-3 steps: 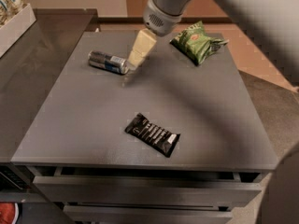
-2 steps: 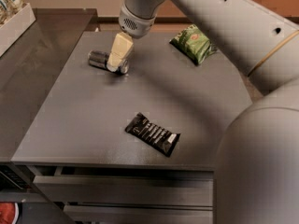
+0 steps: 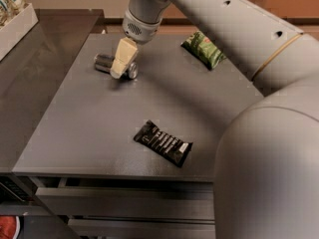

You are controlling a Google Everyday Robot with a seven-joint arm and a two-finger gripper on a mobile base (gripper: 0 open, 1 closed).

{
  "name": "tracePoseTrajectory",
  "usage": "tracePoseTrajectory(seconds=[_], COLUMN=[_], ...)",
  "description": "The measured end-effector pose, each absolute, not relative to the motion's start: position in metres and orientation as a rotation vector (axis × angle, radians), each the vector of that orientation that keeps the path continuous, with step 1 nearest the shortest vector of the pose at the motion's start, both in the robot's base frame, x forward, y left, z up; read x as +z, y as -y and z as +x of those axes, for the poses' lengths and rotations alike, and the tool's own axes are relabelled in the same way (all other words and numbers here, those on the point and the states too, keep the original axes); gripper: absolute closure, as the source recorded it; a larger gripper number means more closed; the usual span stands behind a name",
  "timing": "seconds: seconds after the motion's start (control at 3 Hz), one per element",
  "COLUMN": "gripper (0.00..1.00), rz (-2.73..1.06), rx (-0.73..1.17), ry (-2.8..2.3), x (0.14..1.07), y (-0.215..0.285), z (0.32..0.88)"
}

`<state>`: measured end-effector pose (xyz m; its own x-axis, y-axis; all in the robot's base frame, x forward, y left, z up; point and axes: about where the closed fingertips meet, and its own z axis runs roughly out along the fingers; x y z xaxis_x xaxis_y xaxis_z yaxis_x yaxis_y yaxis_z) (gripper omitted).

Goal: Pick redbull can

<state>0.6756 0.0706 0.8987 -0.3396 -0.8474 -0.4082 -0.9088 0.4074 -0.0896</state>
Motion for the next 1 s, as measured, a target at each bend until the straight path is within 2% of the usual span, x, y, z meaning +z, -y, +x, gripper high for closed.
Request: tracePoseTrajectory(seconds=[1.0], gripper=[0.00], rz=[-1.560], rx=[0.320], ry=[-2.313], x=[0.854], y=[-0.118], z=[0.690])
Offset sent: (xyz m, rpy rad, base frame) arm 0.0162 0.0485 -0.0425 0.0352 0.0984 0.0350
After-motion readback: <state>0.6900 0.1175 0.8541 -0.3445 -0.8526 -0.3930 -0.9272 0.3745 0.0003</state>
